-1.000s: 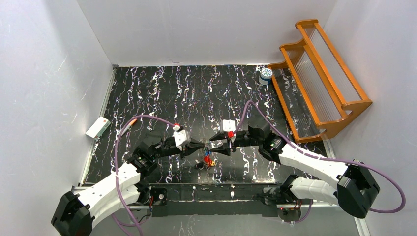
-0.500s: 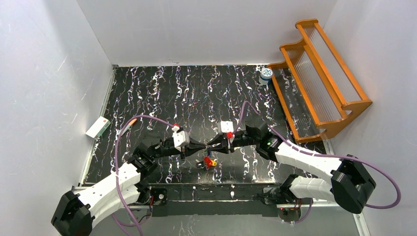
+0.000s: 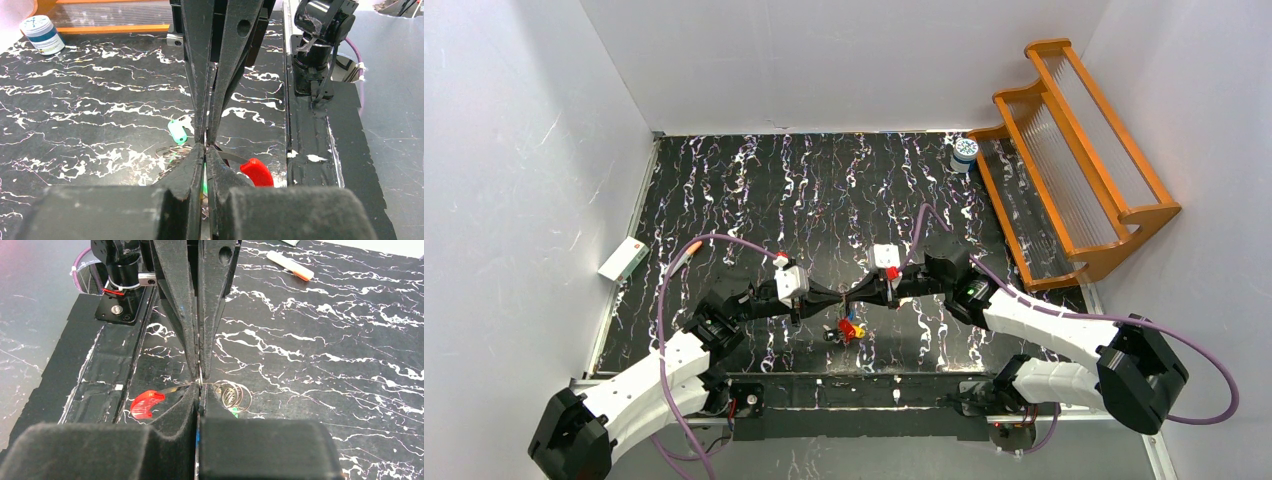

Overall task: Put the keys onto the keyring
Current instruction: Adjust the key on the keyring.

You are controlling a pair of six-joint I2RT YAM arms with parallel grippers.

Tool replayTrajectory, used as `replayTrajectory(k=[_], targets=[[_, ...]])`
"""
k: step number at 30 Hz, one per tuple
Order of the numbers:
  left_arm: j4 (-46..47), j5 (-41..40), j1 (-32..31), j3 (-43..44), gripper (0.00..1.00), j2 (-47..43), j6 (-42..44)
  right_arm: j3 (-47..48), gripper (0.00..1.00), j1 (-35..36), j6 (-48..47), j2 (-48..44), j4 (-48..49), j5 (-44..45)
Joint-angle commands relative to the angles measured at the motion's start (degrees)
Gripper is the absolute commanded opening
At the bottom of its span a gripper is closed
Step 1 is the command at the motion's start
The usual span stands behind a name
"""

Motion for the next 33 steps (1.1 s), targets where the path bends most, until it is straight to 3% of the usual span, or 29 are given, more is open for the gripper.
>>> replayTrajectory(k=[1, 2, 4, 6, 11, 17, 23, 33], targets=[[2.8, 0.7, -0.2, -0.4, 0.00, -0.8, -0.3, 2.1, 0.01, -0.1, -1.1, -1.0, 0.5, 1.0], [2.7, 0.4, -0.2, -0.4, 0.01, -0.9, -0.3, 2.3, 0.01, 0.0, -1.5, -1.1, -0.6, 1.3], [1.4, -1.2, -0.1, -0.1, 0.18, -1.4, -0.2, 3.0, 0.01, 0.0, -2.6, -1.3, -3.4, 2.5], [-1.7, -2.9, -0.1, 0.7, 0.28, -2.3, 1.1, 4.2, 0.01, -0.1, -3.7, -1.5, -7.2, 4.2], [-12.9, -6.5, -0.2, 3.9, 0.40, -4.0, 7.9, 10.2, 0.01, 0.0, -7.4, 0.0, -19.8, 9.0], [-20.6, -7.7, -0.2, 7.0, 0.40, -2.4, 12.6, 18.5, 0.01, 0.0, -9.7, 5.2, -34.5, 9.7], [-18.6, -7.1, -0.2, 6.7, 0.37, -0.4, 11.5, 24.2, 0.01, 0.2, -11.1, 9.4, -43.6, 7.9], [-11.4, -5.3, -0.3, 5.8, 0.30, 4.6, 8.6, 29.6, 0.01, 0.6, -9.0, 14.5, -48.8, 5.7]])
